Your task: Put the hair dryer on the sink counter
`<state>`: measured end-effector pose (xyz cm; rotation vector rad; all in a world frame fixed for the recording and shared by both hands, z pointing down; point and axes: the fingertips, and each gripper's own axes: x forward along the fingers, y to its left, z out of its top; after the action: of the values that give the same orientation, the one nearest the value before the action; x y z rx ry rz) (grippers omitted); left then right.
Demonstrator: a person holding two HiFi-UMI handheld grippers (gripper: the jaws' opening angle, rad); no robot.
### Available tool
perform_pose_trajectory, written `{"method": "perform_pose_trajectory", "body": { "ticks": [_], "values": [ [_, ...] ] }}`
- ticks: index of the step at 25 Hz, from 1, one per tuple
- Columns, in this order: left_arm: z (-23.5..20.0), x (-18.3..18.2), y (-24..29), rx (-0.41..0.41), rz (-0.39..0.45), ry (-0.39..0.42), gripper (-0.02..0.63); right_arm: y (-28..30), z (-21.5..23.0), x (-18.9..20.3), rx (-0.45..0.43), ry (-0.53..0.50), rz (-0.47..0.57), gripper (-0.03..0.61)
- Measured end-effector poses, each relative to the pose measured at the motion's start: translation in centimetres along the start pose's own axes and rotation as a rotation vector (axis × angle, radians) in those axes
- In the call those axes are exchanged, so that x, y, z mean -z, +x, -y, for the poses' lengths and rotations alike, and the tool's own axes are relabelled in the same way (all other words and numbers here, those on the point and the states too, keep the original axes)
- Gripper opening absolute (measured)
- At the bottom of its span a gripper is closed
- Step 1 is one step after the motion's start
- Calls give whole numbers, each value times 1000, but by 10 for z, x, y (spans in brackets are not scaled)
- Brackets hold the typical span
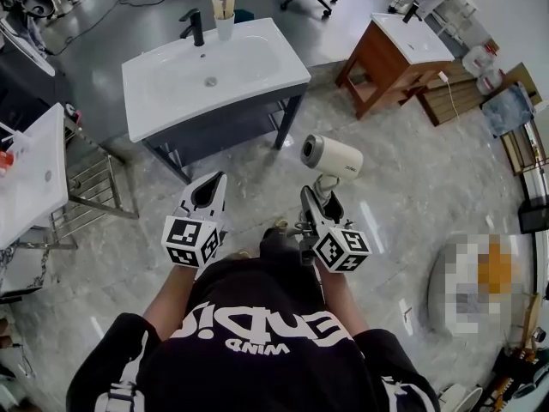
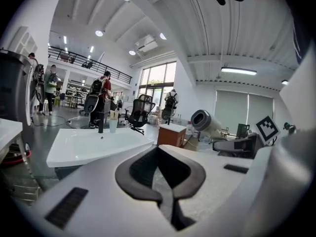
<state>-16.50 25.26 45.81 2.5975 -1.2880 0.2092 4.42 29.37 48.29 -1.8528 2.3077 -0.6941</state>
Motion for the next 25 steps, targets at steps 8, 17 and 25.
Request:
{"method": "perform_pose_trajectory", "body": {
  "ticks": [8, 17, 25],
  "values": [
    [-11, -2, 30, 20, 2, 7, 9, 22, 15, -1, 30, -9, 0, 253],
    [-32, -13, 86, 8, -11, 16, 9, 74, 42, -16, 22, 3, -13, 253],
    [-47, -28, 154, -11, -23, 11, 9, 131, 91, -40, 22, 0, -45, 253]
  ]
}}
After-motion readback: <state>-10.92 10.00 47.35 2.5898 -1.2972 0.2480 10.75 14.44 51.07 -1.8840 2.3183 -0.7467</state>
